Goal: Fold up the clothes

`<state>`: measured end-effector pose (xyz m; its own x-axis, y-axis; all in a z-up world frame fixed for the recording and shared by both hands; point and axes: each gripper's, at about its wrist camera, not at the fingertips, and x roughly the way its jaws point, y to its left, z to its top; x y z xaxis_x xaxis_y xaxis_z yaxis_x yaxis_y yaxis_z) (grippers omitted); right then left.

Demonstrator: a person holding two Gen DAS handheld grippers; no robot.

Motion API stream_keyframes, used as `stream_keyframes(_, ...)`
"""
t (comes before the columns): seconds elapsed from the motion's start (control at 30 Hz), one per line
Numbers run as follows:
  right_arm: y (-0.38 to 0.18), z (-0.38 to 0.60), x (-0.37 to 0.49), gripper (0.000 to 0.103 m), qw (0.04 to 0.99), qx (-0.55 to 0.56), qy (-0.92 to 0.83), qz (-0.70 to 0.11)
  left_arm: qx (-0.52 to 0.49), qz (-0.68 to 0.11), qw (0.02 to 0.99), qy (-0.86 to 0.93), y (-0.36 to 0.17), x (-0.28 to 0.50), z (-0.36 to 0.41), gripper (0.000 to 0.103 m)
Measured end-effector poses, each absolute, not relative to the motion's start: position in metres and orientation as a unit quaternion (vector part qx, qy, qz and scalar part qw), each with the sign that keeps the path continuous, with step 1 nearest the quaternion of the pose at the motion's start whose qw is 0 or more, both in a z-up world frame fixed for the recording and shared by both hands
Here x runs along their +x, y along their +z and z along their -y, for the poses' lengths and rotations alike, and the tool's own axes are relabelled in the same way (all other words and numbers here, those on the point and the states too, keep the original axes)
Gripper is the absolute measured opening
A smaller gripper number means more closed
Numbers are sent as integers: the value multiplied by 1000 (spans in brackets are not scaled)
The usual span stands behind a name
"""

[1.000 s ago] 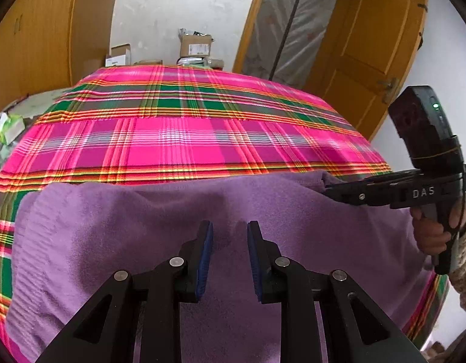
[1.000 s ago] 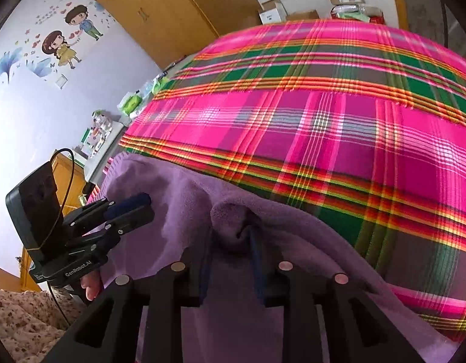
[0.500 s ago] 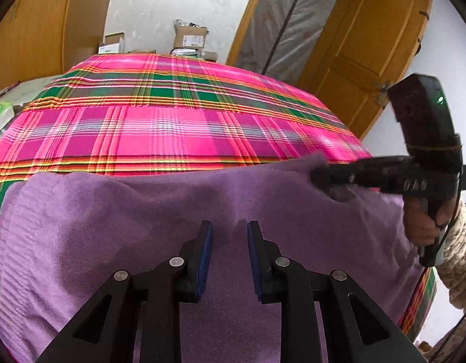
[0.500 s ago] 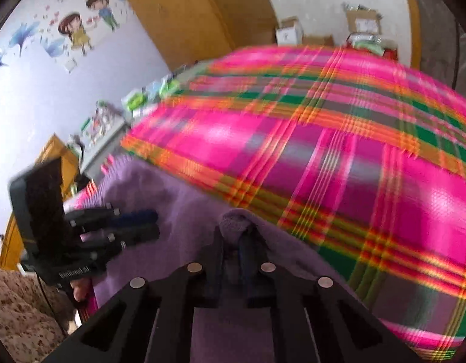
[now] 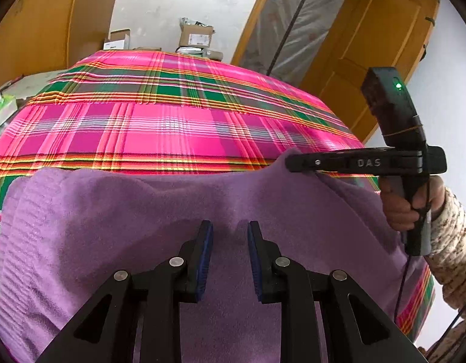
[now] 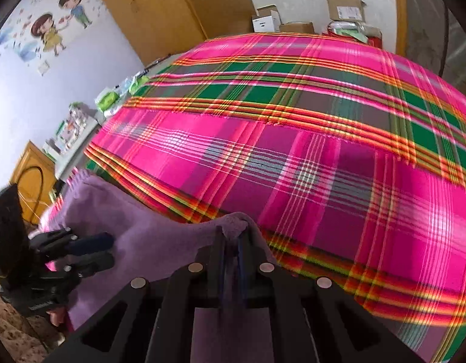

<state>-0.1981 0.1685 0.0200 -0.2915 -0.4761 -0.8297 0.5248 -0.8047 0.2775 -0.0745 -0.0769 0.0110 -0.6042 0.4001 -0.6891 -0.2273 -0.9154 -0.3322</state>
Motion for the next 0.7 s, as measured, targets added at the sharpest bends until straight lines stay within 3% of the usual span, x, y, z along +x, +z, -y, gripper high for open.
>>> stream_keyframes(0.3, 38, -180, -190, 10, 335, 505, -795, -26, -409, 106, 173, 890, 10, -76, 78, 24)
stream_keyframes(0.7, 38, -253, -152, 13, 280, 496, -820, -49, -409, 100, 169, 891, 10, -78, 77, 24)
